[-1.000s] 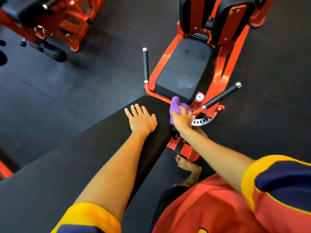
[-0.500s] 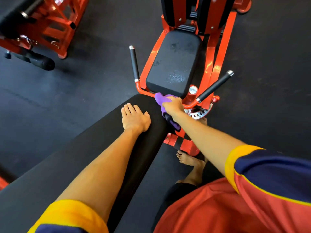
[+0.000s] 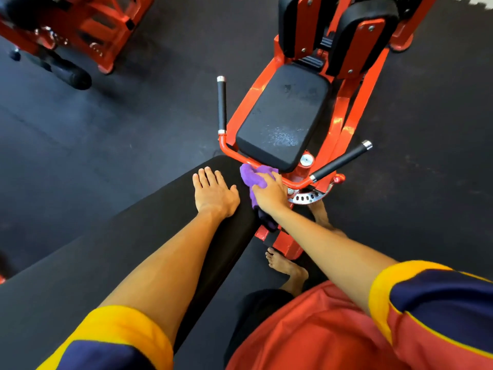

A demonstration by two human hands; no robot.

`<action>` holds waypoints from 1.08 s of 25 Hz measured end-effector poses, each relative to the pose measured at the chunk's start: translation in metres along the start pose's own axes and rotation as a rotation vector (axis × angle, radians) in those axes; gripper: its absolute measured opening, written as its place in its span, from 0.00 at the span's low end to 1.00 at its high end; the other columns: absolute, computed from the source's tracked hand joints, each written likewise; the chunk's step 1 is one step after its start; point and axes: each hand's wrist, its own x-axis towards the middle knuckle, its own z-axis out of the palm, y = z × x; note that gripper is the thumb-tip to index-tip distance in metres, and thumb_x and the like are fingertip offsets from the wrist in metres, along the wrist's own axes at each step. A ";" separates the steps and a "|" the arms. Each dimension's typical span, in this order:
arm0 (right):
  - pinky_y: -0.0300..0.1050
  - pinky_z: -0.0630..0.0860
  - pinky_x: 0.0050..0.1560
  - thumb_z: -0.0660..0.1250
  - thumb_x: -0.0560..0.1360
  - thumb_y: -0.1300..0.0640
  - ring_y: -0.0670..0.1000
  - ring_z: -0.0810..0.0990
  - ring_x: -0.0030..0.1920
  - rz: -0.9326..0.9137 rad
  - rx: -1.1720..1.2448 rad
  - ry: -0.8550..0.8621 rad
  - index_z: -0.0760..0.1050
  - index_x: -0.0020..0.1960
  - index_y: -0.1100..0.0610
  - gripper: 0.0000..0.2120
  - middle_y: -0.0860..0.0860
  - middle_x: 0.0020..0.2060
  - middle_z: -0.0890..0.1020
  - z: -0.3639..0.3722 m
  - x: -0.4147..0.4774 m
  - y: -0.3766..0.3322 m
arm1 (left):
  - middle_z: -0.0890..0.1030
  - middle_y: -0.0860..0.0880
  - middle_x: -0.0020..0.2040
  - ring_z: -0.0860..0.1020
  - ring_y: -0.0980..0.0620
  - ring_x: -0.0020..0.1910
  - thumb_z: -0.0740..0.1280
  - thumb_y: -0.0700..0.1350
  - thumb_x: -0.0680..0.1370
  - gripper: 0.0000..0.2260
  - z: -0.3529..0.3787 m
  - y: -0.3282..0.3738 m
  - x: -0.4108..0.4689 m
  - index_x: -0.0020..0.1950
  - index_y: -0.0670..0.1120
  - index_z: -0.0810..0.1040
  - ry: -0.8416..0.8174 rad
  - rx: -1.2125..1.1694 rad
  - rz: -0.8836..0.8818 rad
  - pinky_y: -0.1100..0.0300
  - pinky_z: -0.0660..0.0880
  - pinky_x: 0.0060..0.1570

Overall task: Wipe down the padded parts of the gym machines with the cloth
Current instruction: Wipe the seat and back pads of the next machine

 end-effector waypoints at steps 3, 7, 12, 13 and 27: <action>0.56 0.76 0.62 0.53 0.68 0.47 0.61 0.78 0.57 0.053 -0.068 -0.101 0.76 0.56 0.38 0.20 0.51 0.57 0.77 -0.010 0.043 0.009 | 0.44 0.38 0.83 0.41 0.38 0.82 0.43 0.59 0.84 0.32 0.001 0.005 0.004 0.83 0.42 0.45 0.006 -0.001 -0.022 0.41 0.38 0.79; 0.57 0.80 0.55 0.54 0.68 0.49 0.60 0.82 0.53 -0.104 -0.270 -0.190 0.74 0.57 0.38 0.20 0.51 0.55 0.80 -0.038 0.060 0.009 | 0.47 0.38 0.83 0.43 0.38 0.82 0.44 0.60 0.84 0.32 -0.004 0.010 0.006 0.83 0.42 0.47 0.023 -0.027 -0.070 0.40 0.38 0.79; 0.59 0.74 0.60 0.66 0.77 0.52 0.62 0.73 0.64 -0.463 -0.553 -0.118 0.70 0.73 0.42 0.25 0.52 0.73 0.66 -0.070 0.081 -0.010 | 0.57 0.39 0.82 0.51 0.41 0.82 0.52 0.58 0.84 0.31 -0.008 0.033 0.017 0.81 0.40 0.56 0.078 -0.134 -0.127 0.41 0.43 0.80; 0.59 0.74 0.59 0.68 0.76 0.52 0.63 0.73 0.64 -0.534 -0.616 -0.089 0.70 0.74 0.43 0.27 0.53 0.74 0.66 -0.075 0.091 -0.012 | 0.59 0.40 0.81 0.54 0.41 0.81 0.53 0.58 0.84 0.31 -0.011 0.042 0.021 0.81 0.40 0.58 0.081 -0.150 -0.122 0.42 0.45 0.80; 0.71 0.49 0.77 0.74 0.71 0.43 0.69 0.51 0.80 -1.098 -1.246 -0.225 0.67 0.78 0.44 0.38 0.56 0.83 0.53 -0.056 0.220 0.049 | 0.47 0.39 0.83 0.42 0.40 0.82 0.41 0.65 0.83 0.35 0.016 0.079 0.108 0.83 0.43 0.48 0.082 -0.018 -0.153 0.35 0.36 0.77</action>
